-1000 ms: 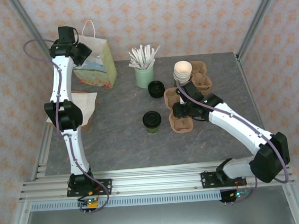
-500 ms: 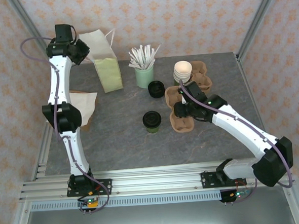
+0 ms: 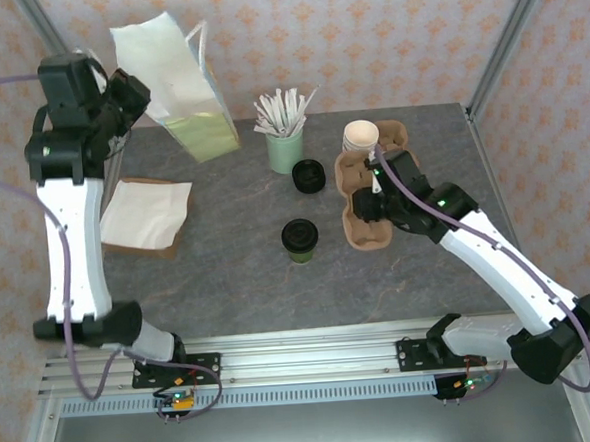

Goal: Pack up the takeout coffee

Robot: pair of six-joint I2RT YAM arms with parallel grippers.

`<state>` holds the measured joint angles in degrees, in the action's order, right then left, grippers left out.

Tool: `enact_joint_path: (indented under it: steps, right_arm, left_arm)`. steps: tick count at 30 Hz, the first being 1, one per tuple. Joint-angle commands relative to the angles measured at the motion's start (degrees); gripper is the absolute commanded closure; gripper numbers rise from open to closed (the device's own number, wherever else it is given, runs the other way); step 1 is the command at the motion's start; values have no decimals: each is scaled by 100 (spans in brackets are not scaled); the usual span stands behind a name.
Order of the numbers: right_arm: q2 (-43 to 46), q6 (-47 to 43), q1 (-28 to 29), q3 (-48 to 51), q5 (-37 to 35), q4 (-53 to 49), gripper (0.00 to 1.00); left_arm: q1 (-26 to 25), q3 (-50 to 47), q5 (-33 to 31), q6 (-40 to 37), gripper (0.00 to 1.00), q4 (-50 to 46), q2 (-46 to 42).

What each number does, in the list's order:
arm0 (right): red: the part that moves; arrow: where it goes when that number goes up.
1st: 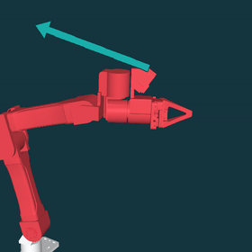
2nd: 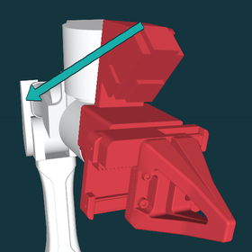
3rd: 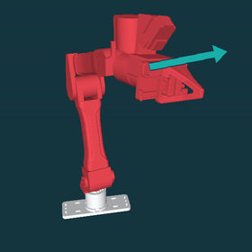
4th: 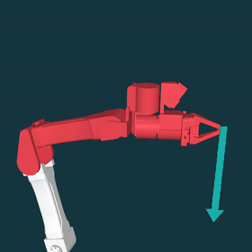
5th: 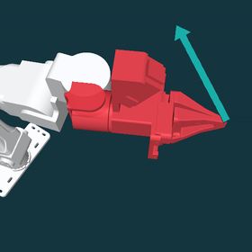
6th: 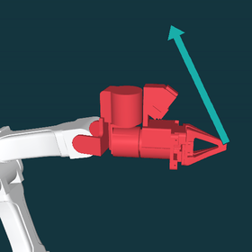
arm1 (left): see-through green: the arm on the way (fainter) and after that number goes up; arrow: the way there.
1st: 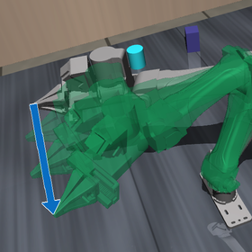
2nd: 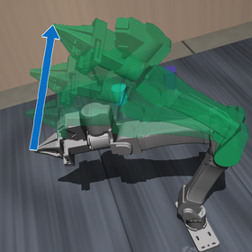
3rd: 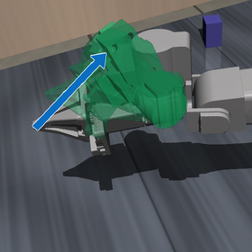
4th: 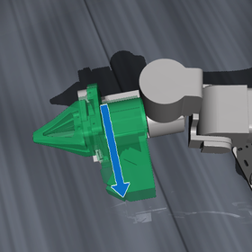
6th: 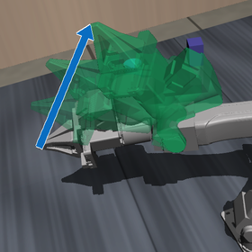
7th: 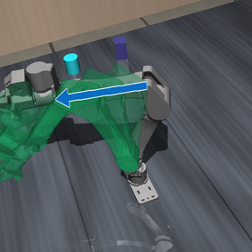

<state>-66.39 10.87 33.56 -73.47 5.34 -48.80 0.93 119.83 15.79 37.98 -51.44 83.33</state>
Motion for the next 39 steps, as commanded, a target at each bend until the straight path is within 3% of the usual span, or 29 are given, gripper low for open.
enact_joint_path:
  steps: [1, 4, 8, 14, 18, 23, 28, 39]
  right_arm:
    - [229, -57, -72, -504, -506, -439, 70]
    - [284, -69, -215, -910, -673, -725, 70]
    - [361, -101, -630, -1438, -907, -1114, 70]
    - [317, -190, -1322, -2719, -1191, -1857, 70]
    - [93, -311, -1424, -3787, -1676, -2362, 70]
    - [-360, -471, -1424, -5042, -1970, -2783, 69]
    - [-768, -559, -1430, -5927, -1823, -2898, 69]
    - [-1028, -449, -1416, -6277, -780, -2530, 68]
  left_arm:
    - [-593, -456, -319, 157, 100, 406, -568]
    - [-1325, -1057, -382, 556, 100, 829, -974]
    - [-2472, -1395, -926, 902, 100, 1108, -1124]
    - [-3893, -1404, -1661, 1224, 100, 1352, -699]
    - [-4628, -1307, -2290, 1251, 100, 1273, -293]
    - [-5202, -1386, -2800, 1596, 100, 1088, 82]
    - [-5610, -1336, -3202, 2169, 100, 788, 506]
    - [-5941, -601, -3450, 2955, 100, -203, 1550]
